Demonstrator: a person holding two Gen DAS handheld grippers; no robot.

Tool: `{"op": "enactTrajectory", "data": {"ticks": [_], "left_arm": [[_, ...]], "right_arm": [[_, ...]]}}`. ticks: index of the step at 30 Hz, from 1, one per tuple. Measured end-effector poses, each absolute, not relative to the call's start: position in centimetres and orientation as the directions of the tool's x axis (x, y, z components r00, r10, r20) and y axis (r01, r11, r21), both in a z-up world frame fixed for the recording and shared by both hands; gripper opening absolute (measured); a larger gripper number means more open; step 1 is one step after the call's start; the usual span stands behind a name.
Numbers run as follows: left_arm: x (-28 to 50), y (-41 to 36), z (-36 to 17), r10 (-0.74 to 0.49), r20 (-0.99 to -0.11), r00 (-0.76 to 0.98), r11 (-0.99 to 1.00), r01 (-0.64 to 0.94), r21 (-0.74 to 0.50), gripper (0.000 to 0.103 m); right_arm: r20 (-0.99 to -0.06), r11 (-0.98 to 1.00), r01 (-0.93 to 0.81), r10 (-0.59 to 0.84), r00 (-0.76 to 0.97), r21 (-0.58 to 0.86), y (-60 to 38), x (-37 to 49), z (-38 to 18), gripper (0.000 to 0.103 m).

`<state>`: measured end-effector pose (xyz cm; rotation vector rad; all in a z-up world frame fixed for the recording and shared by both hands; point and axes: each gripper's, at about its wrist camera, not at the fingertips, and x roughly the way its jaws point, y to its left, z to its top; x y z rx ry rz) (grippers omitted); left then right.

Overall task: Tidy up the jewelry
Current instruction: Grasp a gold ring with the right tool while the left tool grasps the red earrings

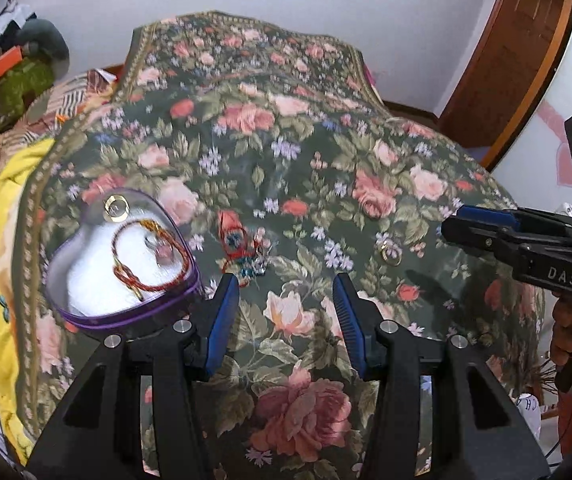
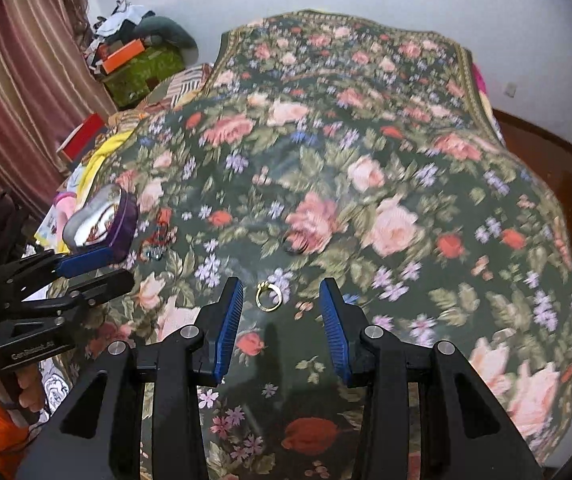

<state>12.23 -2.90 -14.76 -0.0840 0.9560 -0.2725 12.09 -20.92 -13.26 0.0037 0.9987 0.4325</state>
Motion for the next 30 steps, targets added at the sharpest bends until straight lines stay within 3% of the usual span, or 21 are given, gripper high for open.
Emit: {"op": "enactTrajectory", "data": {"ticks": [4, 13, 21, 24, 28, 30], "left_arm": [[12.9, -2.6, -16.2, -0.271, -0.81, 0.52, 0.962, 0.18, -0.207, 0.047], [14.2, -1.6, -17.7, -0.226, -0.822, 0.523, 0.973, 0.15, -0.173, 0.031], [14.7, -1.7, -18.2, -0.197, -0.818, 0.54, 0.978, 0.161, -0.129, 0.026], [14.8, -1.7, -18.3, -0.194, -0.817, 0.544, 0.979, 0.16, -0.126, 0.023], [14.9, -1.1, -18.3, -0.206, -0.815, 0.541, 0.978, 0.147, -0.149, 0.008], [14.8, -0.9, -18.3, -0.216, -0.813, 0.54, 0.976, 0.146, -0.163, 0.007]], "right_arm": [[-0.83, 0.904, -0.368, 0.368, 0.419, 0.215, -20.0, 12.2, -14.6, 0.036], [-0.845, 0.896, -0.386, 0.371, 0.384, 0.218, -18.6, 12.6, -16.4, 0.036], [-0.854, 0.894, -0.405, 0.354, 0.381, 0.19, -17.9, 12.8, -17.2, 0.036], [-0.856, 0.896, -0.407, 0.346, 0.384, 0.179, -17.6, 12.9, -17.5, 0.033], [-0.857, 0.901, -0.397, 0.338, 0.389, 0.175, -17.7, 13.1, -17.7, 0.025], [-0.857, 0.905, -0.388, 0.333, 0.392, 0.174, -17.8, 13.3, -17.9, 0.02]]}}
